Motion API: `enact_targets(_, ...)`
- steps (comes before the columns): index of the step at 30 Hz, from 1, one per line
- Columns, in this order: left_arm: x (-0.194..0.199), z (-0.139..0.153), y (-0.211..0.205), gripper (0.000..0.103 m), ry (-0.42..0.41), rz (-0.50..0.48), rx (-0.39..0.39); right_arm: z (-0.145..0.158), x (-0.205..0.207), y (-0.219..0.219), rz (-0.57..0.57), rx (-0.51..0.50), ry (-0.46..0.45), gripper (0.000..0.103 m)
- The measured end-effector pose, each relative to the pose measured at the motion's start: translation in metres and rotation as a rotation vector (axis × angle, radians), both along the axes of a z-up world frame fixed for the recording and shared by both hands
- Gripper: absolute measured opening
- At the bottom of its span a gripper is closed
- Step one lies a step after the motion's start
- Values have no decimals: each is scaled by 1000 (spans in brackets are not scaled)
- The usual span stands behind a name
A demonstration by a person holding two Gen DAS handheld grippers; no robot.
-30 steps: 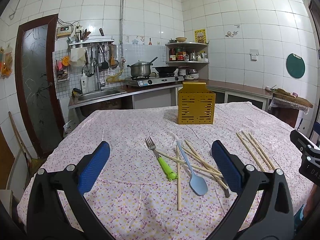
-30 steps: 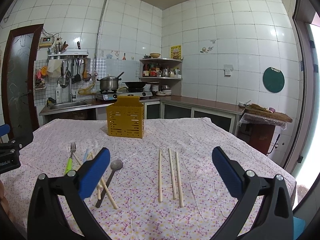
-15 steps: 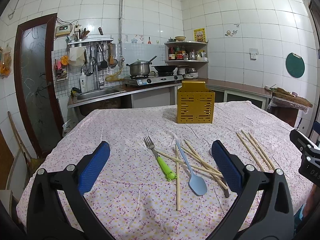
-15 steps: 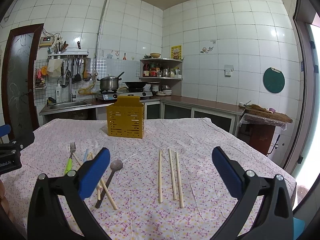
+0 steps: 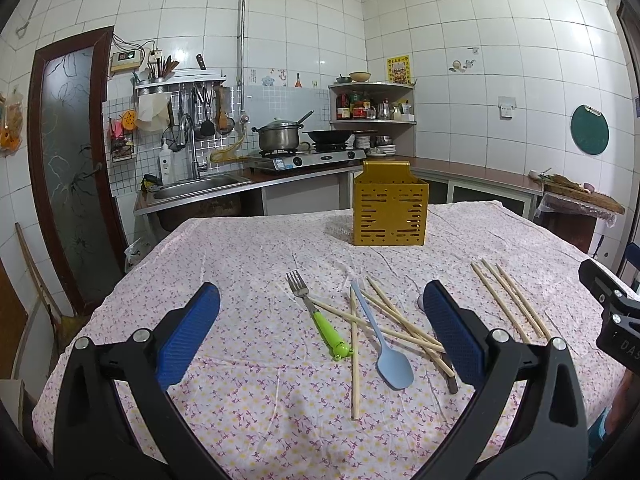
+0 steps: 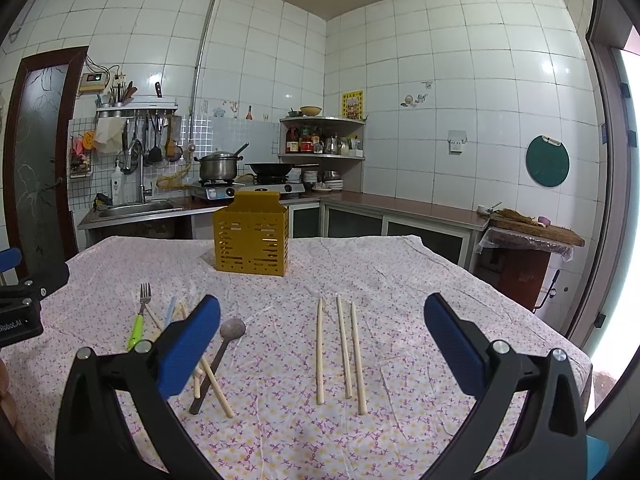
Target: Organize utensils
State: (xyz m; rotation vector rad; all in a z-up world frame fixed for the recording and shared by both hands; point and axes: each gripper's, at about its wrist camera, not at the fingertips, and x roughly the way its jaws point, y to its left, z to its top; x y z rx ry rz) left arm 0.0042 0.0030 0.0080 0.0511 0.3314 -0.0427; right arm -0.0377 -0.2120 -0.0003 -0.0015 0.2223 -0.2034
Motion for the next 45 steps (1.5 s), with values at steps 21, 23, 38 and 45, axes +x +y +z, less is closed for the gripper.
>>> enact_targets(21,0,-7,-1,98,22,-3,-11,-7,0,-1,12,15,3,99)
enact_targets(23,1,-7,-1,98,32,-15,-17,-8,2,-2,13,12,12,99)
enact_targets(38,34,-20,-1,98,142,-45,-50,-14,22,-9,19,22,40,99)
enact_targets(45,67,-21,-6,98,226,-36,-48,-19,62,-24,3,30,182,99)
